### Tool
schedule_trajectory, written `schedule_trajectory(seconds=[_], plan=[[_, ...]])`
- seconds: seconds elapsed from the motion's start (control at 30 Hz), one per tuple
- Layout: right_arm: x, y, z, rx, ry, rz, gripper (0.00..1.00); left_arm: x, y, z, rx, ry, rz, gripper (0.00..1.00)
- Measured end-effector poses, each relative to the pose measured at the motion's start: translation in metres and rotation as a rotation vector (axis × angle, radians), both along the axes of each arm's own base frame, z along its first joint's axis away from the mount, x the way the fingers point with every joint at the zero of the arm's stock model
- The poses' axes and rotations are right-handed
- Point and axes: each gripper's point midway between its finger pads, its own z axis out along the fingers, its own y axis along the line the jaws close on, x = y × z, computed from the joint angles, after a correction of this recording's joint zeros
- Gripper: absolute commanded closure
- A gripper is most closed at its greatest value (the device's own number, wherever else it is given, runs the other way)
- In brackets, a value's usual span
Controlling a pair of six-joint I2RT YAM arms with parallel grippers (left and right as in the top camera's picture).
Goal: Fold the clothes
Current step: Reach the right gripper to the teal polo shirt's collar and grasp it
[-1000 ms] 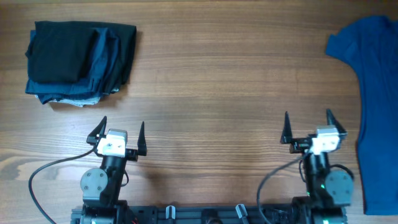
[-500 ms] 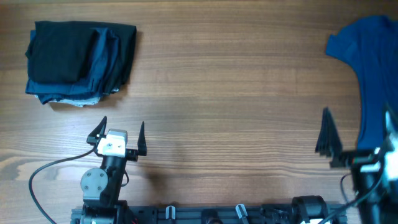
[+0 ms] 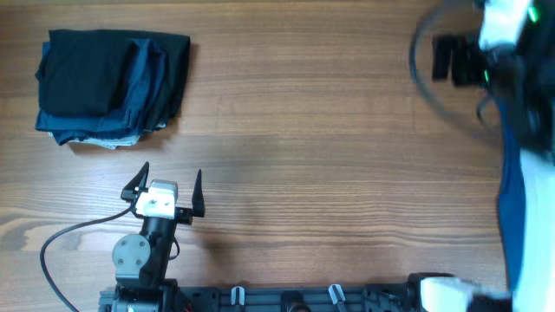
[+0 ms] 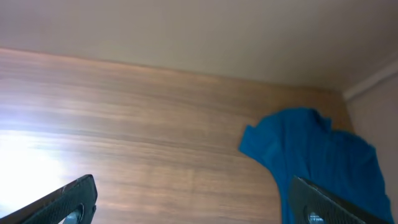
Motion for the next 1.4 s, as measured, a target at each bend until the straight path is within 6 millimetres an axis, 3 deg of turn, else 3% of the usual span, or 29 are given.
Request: schedule_trajectory(seconds=[0.2, 0.3, 0.33, 0.43, 0.5, 0.77, 1.0, 1.27, 1.4], plan=[[0.053, -0.053, -0.074, 0.003, 0.166, -0.115, 0.00, 0.000, 0.000, 0.000, 0.000, 0.000, 0.000, 0.00], [0.081, -0.094, -0.134, 0.012, 0.258, -0.181, 0.00, 0.000, 0.000, 0.000, 0.000, 0.000, 0.000, 0.00], [0.087, -0.097, -0.137, 0.013, 0.248, -0.186, 0.01, 0.000, 0.000, 0.000, 0.000, 0.000, 0.000, 0.00], [0.112, -0.111, -0.156, 0.028, 0.215, -0.218, 0.19, 0.000, 0.000, 0.000, 0.000, 0.000, 0.000, 0.00], [0.126, -0.122, -0.179, 0.050, 0.219, -0.252, 0.32, 0.000, 0.000, 0.000, 0.000, 0.000, 0.000, 0.00], [0.141, -0.186, -0.277, 0.102, 0.287, -0.385, 0.45, 0.000, 0.000, 0.000, 0.000, 0.000, 0.000, 0.00], [0.145, -0.225, -0.311, 0.108, 0.263, -0.446, 0.50, 0.000, 0.000, 0.000, 0.000, 0.000, 0.000, 0.00], [0.148, -0.230, -0.338, 0.112, 0.278, -0.451, 0.51, 0.000, 0.000, 0.000, 0.000, 0.000, 0.000, 0.00], [0.146, -0.231, -0.362, 0.113, 0.307, -0.461, 0.57, 0.000, 0.000, 0.000, 0.000, 0.000, 0.000, 0.00]])
